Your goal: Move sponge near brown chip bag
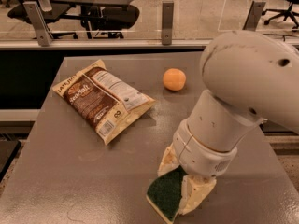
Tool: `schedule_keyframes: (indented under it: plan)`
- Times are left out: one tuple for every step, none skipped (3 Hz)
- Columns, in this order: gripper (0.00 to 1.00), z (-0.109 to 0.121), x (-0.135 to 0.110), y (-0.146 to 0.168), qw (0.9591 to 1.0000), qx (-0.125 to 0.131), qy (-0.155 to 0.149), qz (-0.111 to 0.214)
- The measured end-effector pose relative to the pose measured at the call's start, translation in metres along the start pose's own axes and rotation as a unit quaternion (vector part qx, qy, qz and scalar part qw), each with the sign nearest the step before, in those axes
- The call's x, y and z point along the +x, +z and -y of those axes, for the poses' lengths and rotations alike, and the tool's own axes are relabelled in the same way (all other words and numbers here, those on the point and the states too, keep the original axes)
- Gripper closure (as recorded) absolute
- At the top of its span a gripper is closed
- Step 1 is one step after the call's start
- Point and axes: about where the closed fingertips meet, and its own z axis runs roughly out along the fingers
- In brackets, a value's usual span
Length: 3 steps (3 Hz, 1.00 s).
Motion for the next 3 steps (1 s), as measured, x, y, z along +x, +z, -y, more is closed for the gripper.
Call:
schedule_keyframes:
  plan:
    - [0.82,0.019,-0.004,-0.015,0.9998,0.016,0.007,0.005]
    - [1.00,0.046,-0.012,-0.028,0.9992,0.035,0.015,0.009]
    - [1.00,0.077,-0.023,-0.035,0.9981,0.049,0.030,0.023]
